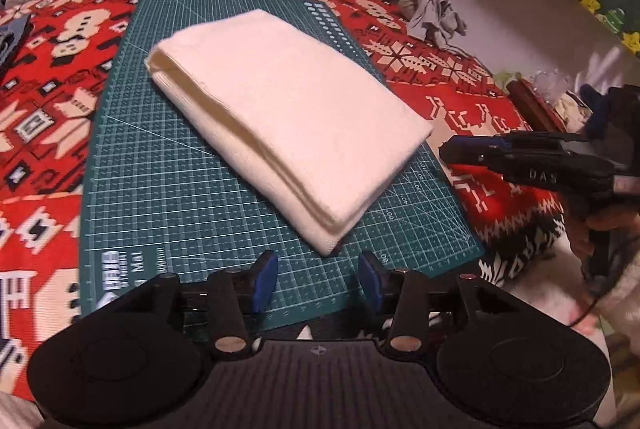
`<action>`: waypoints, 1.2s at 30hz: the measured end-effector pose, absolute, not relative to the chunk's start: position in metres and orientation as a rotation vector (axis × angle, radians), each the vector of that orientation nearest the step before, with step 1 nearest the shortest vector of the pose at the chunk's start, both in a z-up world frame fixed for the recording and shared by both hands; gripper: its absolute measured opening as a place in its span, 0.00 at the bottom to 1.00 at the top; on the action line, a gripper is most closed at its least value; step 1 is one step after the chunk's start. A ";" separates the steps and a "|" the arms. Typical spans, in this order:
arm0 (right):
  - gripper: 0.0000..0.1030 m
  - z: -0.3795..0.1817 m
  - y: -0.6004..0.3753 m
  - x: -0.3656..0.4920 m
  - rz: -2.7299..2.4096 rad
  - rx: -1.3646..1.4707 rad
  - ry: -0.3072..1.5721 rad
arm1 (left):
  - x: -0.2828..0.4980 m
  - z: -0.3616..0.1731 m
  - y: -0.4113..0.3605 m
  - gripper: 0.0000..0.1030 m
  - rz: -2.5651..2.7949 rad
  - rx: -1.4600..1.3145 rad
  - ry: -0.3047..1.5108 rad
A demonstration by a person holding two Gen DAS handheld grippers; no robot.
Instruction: Fold clothes
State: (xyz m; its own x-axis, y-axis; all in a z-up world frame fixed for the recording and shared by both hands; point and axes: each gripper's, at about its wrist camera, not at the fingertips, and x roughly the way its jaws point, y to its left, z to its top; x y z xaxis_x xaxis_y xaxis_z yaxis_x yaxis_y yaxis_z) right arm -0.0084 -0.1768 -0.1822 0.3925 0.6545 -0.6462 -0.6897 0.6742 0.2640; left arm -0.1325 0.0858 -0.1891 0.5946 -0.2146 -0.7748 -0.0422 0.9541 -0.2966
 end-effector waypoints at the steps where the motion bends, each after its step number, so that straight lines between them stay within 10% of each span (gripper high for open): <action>1: 0.21 -0.182 -0.171 -0.011 0.867 -0.091 0.789 | -0.131 -0.189 0.084 0.42 -0.092 -0.299 0.925; 36: 0.11 -0.175 -0.048 -0.094 1.191 -0.326 0.787 | -0.135 -0.188 0.200 0.18 0.249 -0.464 0.850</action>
State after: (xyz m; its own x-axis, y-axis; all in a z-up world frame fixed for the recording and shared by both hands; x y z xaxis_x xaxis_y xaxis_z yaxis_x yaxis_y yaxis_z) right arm -0.0942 -0.0482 -0.1753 0.1512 0.7019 -0.6961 -0.9156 0.3648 0.1690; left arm -0.1352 0.2003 -0.1882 0.6397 0.0287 -0.7681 -0.3908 0.8726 -0.2929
